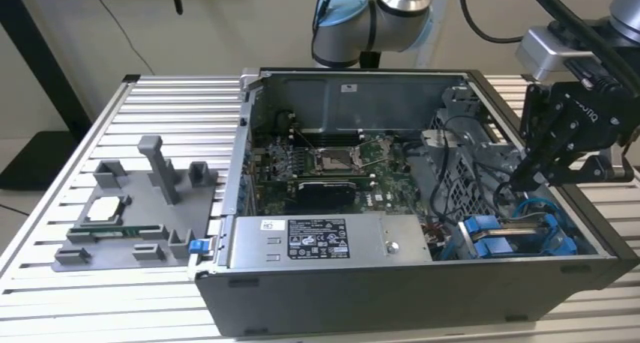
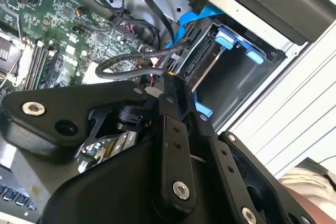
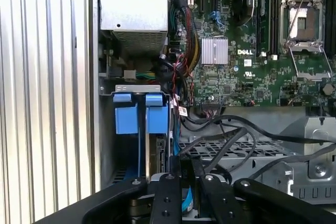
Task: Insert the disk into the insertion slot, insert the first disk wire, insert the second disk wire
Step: 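Insert the first disk wire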
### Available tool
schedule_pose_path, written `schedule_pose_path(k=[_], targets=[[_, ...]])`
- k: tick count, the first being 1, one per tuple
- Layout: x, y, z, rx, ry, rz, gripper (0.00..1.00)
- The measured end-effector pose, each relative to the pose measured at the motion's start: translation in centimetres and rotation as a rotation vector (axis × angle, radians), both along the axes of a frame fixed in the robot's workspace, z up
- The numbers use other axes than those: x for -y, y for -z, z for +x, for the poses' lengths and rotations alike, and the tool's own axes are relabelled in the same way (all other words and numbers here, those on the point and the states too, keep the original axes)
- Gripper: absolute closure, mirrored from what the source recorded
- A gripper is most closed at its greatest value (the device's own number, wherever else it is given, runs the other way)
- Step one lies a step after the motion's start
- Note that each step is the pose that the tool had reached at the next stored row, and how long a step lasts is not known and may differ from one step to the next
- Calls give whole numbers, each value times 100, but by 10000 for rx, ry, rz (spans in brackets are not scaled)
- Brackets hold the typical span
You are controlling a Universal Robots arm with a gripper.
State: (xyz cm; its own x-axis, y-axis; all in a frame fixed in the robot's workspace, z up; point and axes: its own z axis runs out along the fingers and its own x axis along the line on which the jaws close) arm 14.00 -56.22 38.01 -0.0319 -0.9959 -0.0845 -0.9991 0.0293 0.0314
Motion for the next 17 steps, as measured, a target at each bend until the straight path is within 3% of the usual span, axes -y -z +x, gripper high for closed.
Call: schedule_pose_path(k=[17], targets=[[18, 34, 21, 0, 0, 0, 100]])
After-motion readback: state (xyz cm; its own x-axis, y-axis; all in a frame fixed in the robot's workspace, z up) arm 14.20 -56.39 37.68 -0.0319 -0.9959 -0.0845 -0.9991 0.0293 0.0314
